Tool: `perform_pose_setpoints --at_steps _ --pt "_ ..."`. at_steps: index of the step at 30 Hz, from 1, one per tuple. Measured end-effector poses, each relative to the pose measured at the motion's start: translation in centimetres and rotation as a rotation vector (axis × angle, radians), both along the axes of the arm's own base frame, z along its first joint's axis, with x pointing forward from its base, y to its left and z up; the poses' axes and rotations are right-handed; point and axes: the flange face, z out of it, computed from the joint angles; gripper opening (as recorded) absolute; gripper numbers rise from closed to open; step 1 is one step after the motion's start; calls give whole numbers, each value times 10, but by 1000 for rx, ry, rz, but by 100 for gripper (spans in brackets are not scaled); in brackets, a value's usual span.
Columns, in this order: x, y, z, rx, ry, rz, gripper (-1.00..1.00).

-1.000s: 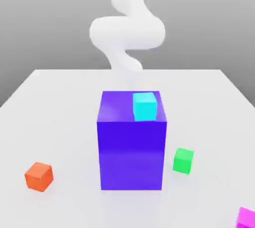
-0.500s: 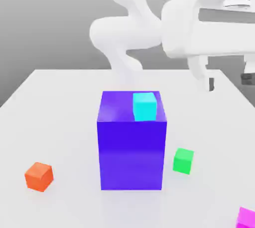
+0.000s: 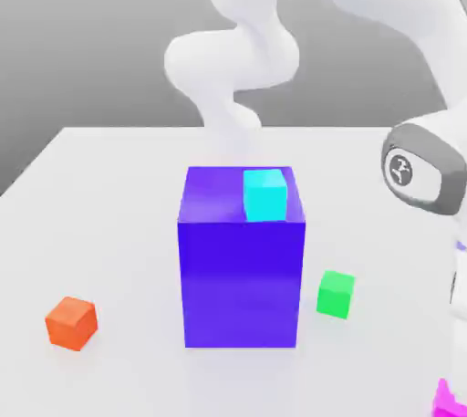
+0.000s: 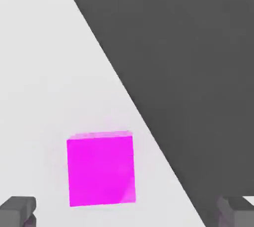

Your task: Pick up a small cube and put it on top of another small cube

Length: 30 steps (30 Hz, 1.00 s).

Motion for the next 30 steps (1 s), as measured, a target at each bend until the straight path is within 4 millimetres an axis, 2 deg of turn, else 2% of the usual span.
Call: perform_pose_setpoints --at_steps 2,3,8,9,11,15,23,30 --pt "-1 1 -31 -1 3 5 0" --pt "-2 1 -41 -2 4 6 -100" --pt "-2 1 -41 -2 5 6 -100" --pt "-2 1 -46 -2 5 7 -100" --pt "-2 1 -31 -2 6 7 -100" --pt "-6 -3 20 -19 -5 36 -100" --pt "-53 -45 73 -139 -74 308 -100" --pt "-107 -81 95 -157 -76 544 -100"
